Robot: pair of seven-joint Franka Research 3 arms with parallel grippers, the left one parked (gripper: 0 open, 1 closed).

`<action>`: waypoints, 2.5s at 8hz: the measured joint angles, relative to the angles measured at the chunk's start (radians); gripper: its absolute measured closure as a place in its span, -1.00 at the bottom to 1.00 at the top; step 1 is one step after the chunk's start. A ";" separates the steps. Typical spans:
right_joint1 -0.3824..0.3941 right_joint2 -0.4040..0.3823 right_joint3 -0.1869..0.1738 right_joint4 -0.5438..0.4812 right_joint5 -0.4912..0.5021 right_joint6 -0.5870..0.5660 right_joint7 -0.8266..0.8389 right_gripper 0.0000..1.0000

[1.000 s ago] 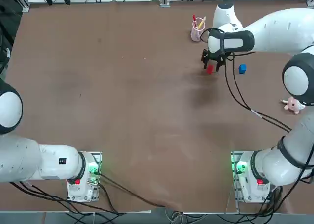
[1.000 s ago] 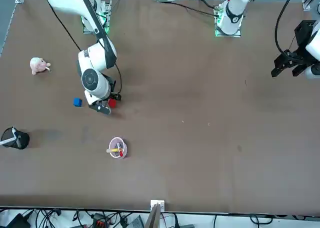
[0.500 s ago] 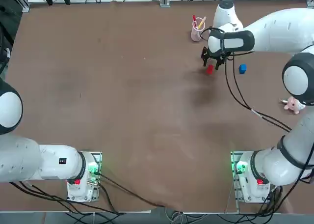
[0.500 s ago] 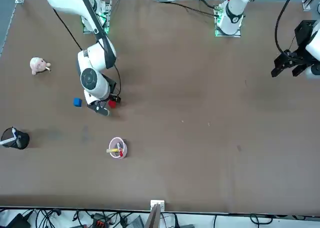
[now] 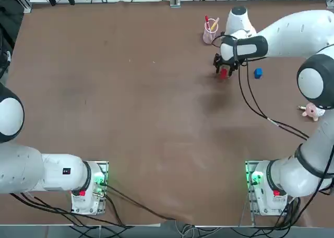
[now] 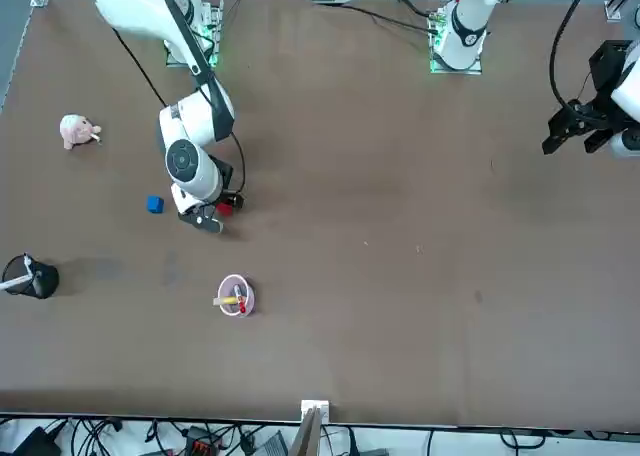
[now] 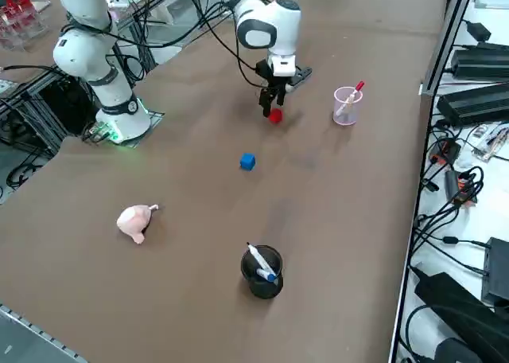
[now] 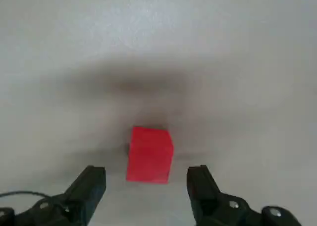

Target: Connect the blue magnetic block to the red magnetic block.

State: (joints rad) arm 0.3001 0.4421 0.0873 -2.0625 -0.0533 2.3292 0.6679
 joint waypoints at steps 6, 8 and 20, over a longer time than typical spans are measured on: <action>-0.012 0.006 -0.001 -0.015 -0.002 0.035 -0.013 -0.75; -0.015 0.006 -0.001 -0.015 -0.002 0.041 -0.013 -0.70; -0.152 -0.090 -0.009 -0.016 0.003 -0.036 0.669 0.05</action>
State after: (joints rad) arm 0.1479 0.3522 0.0788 -2.0783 -0.0500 2.2929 1.3371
